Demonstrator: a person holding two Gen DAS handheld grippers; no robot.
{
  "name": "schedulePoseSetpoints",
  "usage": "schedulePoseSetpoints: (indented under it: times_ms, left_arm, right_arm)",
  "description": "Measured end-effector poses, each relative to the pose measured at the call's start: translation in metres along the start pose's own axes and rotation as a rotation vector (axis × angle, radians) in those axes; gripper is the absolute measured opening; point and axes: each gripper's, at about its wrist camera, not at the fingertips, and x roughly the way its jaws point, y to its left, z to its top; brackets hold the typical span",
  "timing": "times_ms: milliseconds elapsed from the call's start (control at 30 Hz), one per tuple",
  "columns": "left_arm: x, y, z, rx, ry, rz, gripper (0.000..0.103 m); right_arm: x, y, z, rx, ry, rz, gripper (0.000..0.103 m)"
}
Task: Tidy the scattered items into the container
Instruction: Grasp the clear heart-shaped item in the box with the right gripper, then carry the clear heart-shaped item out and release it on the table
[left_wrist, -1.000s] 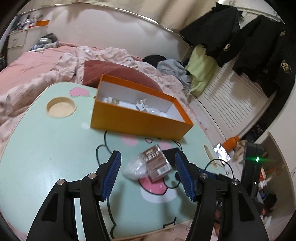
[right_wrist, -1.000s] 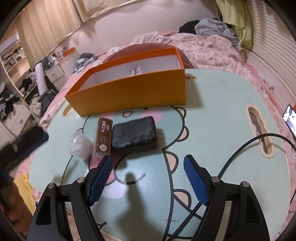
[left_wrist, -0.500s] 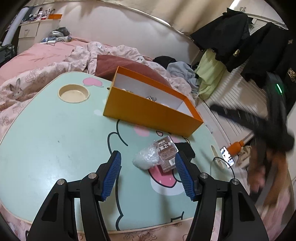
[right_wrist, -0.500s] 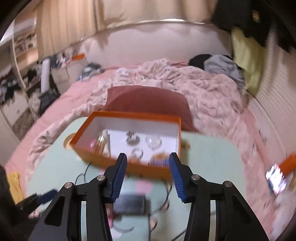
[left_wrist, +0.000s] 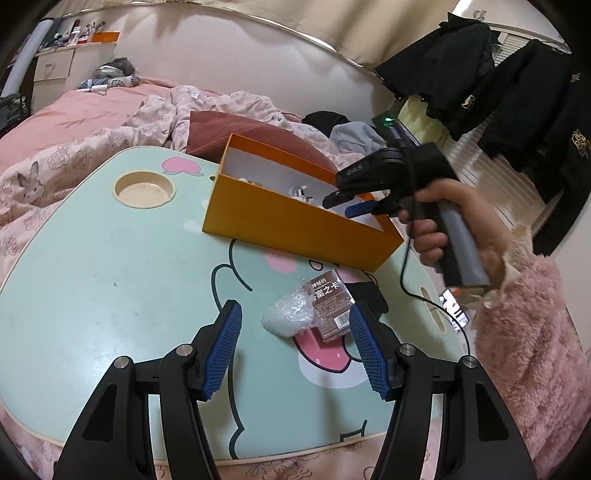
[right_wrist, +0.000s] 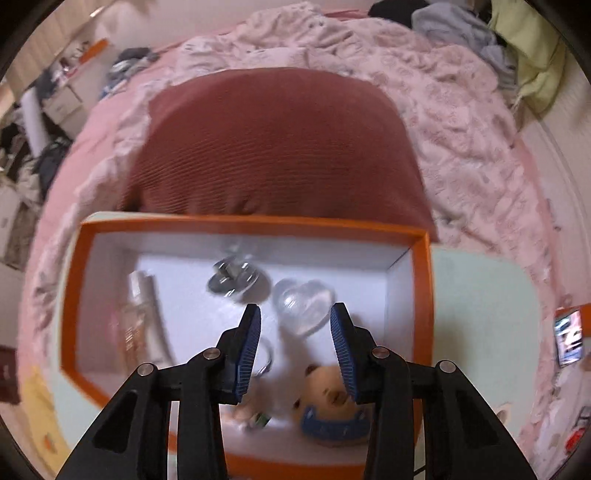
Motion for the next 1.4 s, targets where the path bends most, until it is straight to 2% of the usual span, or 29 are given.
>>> schedulePoseSetpoints:
  times_ms: [100, 233, 333, 400, 500, 667, 767, 900, 1000, 1233, 1333, 1400]
  left_arm:
    - [0.003, 0.001, 0.000, -0.006, 0.009, -0.001, 0.061]
    - [0.002, 0.002, 0.000, -0.012, 0.010, -0.003, 0.061]
    - [0.002, 0.002, -0.001, -0.012, 0.012, -0.003, 0.061]
    - [0.002, 0.001, -0.001, -0.012, 0.012, -0.003, 0.061]
    - [0.002, 0.001, -0.001, -0.013, 0.014, -0.004, 0.061]
    - [0.002, 0.002, -0.002, -0.018, 0.016, -0.005, 0.061]
    - [0.002, 0.003, -0.001, -0.021, 0.013, -0.004, 0.061]
    - [0.002, 0.004, -0.001, -0.025, 0.017, -0.001, 0.061]
    - [0.003, 0.004, -0.001, -0.028, 0.021, 0.001, 0.061]
    - [0.001, 0.006, 0.000, -0.033, 0.010, 0.003, 0.061]
    - [-0.002, 0.008, 0.002, -0.043, -0.006, -0.004, 0.061]
    - [-0.003, 0.011, 0.003, -0.053, -0.009, -0.003, 0.061]
  right_arm:
    - [0.008, 0.005, 0.008, -0.020, 0.013, -0.069, 0.038]
    - [0.019, 0.020, 0.008, -0.110, 0.043, -0.137, 0.039]
    - [0.031, 0.021, 0.005, -0.109, 0.099, -0.084, 0.034]
    - [0.031, 0.013, 0.009, -0.053, 0.098, -0.037, 0.034]
    - [0.028, 0.010, 0.010, -0.053, 0.092, -0.019, 0.034]
    - [0.022, 0.010, 0.004, -0.042, 0.046, -0.009, 0.033]
    - [0.007, 0.010, -0.006, -0.024, -0.029, 0.000, 0.033]
    - [-0.040, 0.008, -0.031, -0.058, -0.163, 0.028, 0.033]
    - [-0.069, 0.001, -0.061, -0.098, -0.215, 0.044, 0.033]
    - [-0.084, -0.021, -0.157, -0.060, -0.180, 0.181, 0.033]
    - [-0.075, -0.020, -0.189, -0.051, -0.150, 0.254, 0.033]
    - [-0.070, -0.012, -0.202, -0.063, -0.147, 0.259, 0.033]
